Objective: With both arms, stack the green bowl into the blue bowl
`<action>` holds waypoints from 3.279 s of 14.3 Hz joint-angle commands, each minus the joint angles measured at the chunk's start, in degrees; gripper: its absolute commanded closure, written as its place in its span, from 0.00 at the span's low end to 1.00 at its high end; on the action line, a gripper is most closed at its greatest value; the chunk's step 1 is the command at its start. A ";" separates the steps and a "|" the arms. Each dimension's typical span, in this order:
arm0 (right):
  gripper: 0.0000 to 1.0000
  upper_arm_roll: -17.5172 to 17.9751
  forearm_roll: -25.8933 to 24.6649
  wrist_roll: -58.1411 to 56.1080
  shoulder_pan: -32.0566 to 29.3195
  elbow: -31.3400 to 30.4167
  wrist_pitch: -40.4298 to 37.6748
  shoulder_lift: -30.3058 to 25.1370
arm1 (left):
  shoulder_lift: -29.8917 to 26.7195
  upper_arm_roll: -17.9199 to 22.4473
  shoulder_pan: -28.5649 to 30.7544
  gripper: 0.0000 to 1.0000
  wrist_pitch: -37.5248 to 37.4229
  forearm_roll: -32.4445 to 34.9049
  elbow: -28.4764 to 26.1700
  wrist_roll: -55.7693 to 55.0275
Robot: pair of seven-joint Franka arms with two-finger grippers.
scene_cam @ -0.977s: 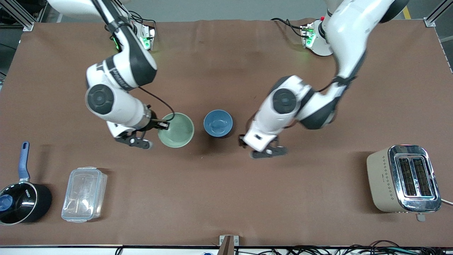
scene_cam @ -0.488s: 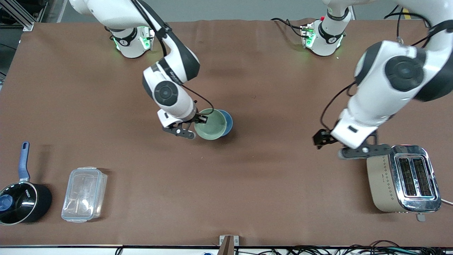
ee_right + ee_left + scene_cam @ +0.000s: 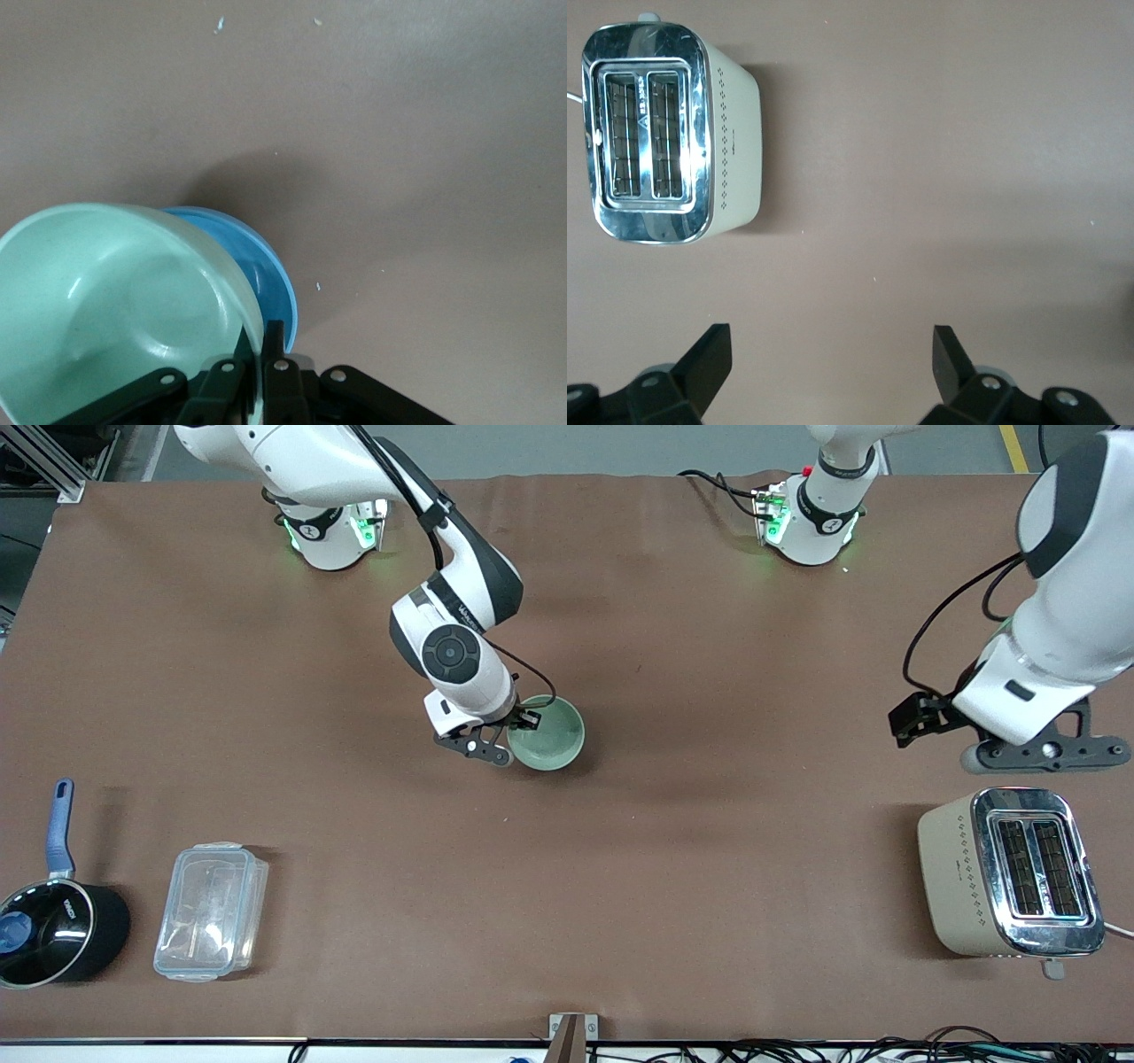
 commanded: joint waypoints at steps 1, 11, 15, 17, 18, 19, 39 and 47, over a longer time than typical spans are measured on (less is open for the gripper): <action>1.00 -0.36 0.51 1.09 0.65 -2.30 1.65 -1.12 | -4.13 -0.14 1.60 0.00 -1.80 -3.39 -3.18 2.32; 0.99 -0.36 0.51 1.09 1.88 -5.64 5.69 -1.12 | -9.94 0.04 3.27 0.00 -2.42 -3.66 -8.99 5.57; 0.20 -0.36 0.51 1.00 1.35 -5.55 4.91 -1.29 | -9.94 0.04 3.27 0.00 -2.42 -4.80 -8.63 5.48; 0.00 -0.44 0.51 0.39 0.74 -4.94 2.72 -2.34 | -9.94 0.21 3.36 0.00 -3.04 -5.07 -8.37 5.66; 0.00 -0.44 0.51 0.04 -0.57 -4.68 0.97 -3.74 | -9.94 0.21 3.45 0.00 -3.21 -5.07 -8.11 5.57; 0.00 -0.44 0.51 -0.32 -1.36 -4.41 -0.79 -5.32 | -9.94 0.21 3.45 0.00 -3.39 -5.15 -8.02 5.57; 0.00 -10.11 -6.96 -51.47 -32.57 16.33 -41.32 -28.54 | -11.35 0.30 5.30 0.00 -5.76 -9.46 -5.12 7.32; 0.00 -10.20 -7.05 -54.37 -32.40 18.26 -42.82 -28.10 | -10.38 0.65 5.91 0.00 -6.03 -9.55 -2.92 7.76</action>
